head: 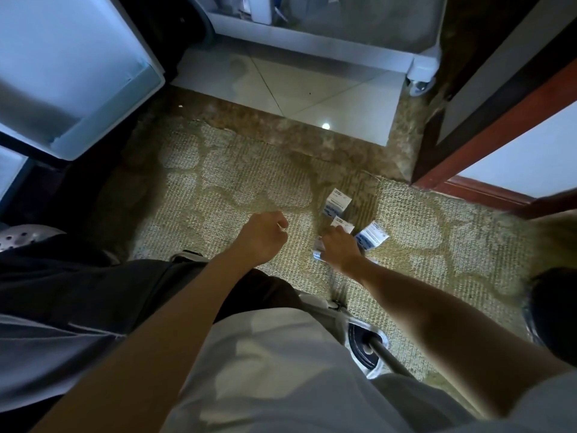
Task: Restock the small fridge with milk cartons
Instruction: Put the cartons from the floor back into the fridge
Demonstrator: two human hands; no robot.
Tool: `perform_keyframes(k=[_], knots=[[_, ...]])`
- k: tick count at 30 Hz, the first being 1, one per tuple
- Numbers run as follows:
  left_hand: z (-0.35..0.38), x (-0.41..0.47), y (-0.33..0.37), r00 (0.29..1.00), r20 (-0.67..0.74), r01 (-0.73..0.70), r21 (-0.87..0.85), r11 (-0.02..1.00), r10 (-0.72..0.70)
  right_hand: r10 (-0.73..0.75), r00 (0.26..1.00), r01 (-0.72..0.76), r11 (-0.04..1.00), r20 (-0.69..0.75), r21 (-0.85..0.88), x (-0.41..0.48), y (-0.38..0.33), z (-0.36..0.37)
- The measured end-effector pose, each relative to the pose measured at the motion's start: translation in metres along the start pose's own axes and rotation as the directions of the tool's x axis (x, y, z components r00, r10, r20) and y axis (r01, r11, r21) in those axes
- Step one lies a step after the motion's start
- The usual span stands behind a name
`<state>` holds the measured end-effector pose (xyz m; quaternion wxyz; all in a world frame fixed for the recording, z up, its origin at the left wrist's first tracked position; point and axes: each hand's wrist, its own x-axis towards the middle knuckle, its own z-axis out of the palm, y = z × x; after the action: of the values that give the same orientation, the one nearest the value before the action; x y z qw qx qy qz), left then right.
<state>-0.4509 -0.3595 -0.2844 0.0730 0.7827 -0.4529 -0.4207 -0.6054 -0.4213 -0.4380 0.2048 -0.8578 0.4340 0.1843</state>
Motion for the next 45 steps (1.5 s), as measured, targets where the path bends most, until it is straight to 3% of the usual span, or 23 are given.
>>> perform_keyframes(k=[7, 11, 16, 20, 23, 27, 32, 41, 45], knots=[[-0.009, 0.005, -0.007, 1.000, -0.006, 0.022, -0.070, 0.997, -0.022, -0.154, 0.983, 0.175, 0.945, -0.097, 0.275, -0.007, -0.018, -0.067], [-0.019, 0.001, -0.010, 1.000, -0.007, -0.017, -0.068, 0.998, 0.017, -0.277, 0.951, 0.307, 0.805, -0.135, 0.508, -0.015, -0.040, -0.127], [-0.034, -0.002, -0.014, 0.998, -0.060, -0.009, -0.189, 0.982, -0.002, -0.344, 0.933, 0.309, 0.619, -0.105, 0.722, -0.023, -0.058, -0.168], [-0.033, -0.001, -0.013, 0.996, -0.092, -0.024, -0.074, 0.997, 0.018, -0.394, 0.918, 0.197, 0.530, 0.035, 0.825, -0.018, -0.040, -0.169], [-0.028, 0.002, -0.014, 0.992, -0.124, -0.001, -0.050, 0.999, -0.005, -0.238, 0.966, 0.066, 0.599, 0.099, 0.798, -0.004, -0.009, -0.144], [-0.030, 0.004, -0.019, 0.991, -0.128, 0.035, -0.080, 0.996, -0.045, 0.049, 0.988, -0.113, 0.876, 0.146, 0.469, 0.005, 0.032, -0.074], [-0.030, 0.005, -0.022, 0.990, -0.133, 0.048, -0.011, 0.999, -0.049, 0.255, 0.964, -0.265, 0.905, 0.075, 0.334, 0.004, 0.042, -0.014], [-0.027, 0.000, -0.028, 0.987, -0.139, 0.074, -0.051, 0.996, -0.080, 0.317, 0.946, -0.324, 0.920, 0.070, 0.218, 0.023, 0.028, -0.009], [-0.029, -0.002, -0.029, 0.982, -0.163, 0.082, -0.077, 0.994, -0.093, 0.240, 0.970, -0.242, 0.952, 0.035, 0.186, 0.019, 0.025, -0.018]])
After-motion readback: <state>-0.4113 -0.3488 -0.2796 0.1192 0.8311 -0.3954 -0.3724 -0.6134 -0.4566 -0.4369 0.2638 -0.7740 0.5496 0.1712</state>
